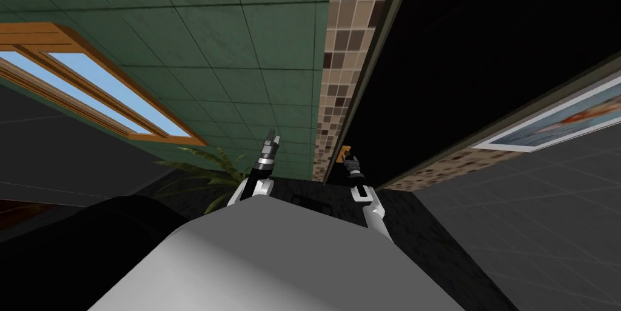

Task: Pull the door open

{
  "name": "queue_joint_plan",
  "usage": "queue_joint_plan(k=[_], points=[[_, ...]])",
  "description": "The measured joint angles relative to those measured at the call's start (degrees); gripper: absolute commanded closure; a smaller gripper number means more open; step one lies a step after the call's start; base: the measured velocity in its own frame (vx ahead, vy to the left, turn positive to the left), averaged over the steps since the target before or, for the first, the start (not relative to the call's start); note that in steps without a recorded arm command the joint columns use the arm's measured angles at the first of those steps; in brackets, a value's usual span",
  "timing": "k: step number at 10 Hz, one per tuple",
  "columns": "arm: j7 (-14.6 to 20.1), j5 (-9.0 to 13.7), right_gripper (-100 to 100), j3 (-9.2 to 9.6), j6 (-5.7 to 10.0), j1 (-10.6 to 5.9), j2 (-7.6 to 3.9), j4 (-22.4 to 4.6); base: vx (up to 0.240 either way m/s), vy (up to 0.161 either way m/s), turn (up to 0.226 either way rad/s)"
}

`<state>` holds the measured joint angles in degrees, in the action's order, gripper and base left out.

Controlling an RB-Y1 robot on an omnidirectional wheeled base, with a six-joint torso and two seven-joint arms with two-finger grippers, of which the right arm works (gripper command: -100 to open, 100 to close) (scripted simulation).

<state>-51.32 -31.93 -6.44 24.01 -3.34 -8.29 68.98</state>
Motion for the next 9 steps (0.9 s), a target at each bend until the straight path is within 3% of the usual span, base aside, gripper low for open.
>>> queue_joint_plan(k=[6,7,8,9], points=[[-5.32,0.77,-100,-7.32,-1.63,-3.55,4.11,-4.05,0.018,-0.073,0.223],[-6.05,0.89,-100,-8.29,-1.76,-4.01,4.61,-4.69,0.003,-0.04,0.035],[-6.21,0.9,100,-8.39,-1.76,-4.07,4.65,-4.75,0.0,0.004,-0.032],[-6.12,0.9,100,-8.34,-1.76,-4.03,4.61,-4.71,0.001,0.012,-0.017]])
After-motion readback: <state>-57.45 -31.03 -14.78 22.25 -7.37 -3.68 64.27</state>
